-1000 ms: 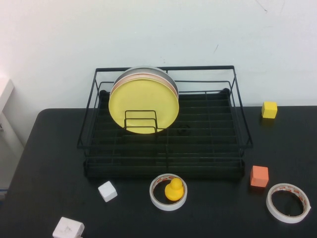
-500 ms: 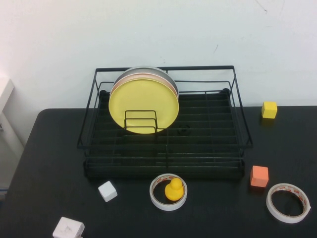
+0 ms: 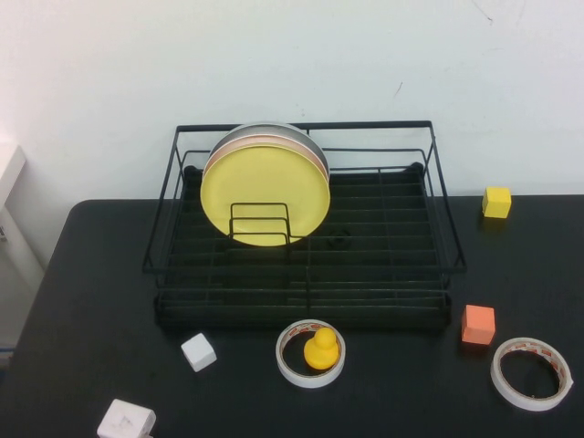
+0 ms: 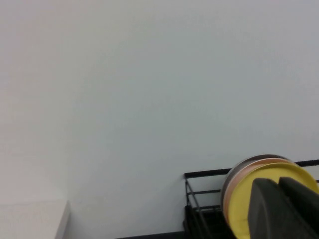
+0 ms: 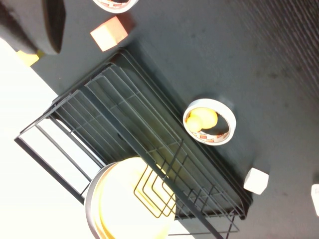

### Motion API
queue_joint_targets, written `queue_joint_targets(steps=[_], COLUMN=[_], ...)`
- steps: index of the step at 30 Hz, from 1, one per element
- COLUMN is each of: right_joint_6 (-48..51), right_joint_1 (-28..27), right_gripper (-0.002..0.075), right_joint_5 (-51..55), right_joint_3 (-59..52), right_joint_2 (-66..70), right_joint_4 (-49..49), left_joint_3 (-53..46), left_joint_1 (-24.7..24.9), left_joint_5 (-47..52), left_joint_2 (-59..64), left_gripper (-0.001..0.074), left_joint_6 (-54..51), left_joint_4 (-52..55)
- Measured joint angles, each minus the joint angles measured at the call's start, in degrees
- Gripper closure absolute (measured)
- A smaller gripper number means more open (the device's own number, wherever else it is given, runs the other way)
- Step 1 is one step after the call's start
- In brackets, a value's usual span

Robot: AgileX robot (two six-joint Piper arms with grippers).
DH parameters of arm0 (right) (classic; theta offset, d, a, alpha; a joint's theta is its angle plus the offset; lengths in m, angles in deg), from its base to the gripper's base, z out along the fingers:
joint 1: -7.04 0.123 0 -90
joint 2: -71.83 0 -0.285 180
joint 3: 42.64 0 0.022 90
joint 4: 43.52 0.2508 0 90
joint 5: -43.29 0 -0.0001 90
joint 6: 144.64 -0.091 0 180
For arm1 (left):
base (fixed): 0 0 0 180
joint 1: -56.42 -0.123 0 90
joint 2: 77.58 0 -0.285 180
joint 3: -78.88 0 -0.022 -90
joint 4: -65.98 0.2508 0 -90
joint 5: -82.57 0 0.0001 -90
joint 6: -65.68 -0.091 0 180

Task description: Place plate on rack

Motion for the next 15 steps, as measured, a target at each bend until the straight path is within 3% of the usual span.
queue_joint_targets(steps=[15], right_joint_6=[0.00], right_joint_1=[0.00], right_gripper=[0.0727], right_joint_5=[0.00], right_joint_3=[0.00], right_joint_2=[-0.07], right_joint_4=[0.21], left_joint_3=[-0.50], left_joint_1=[0.00], left_joint_5=[-2.18], left_joint_2=[0.00], left_gripper=[0.0736], left_joint_6=[0.00], left_joint_4=[-0.94])
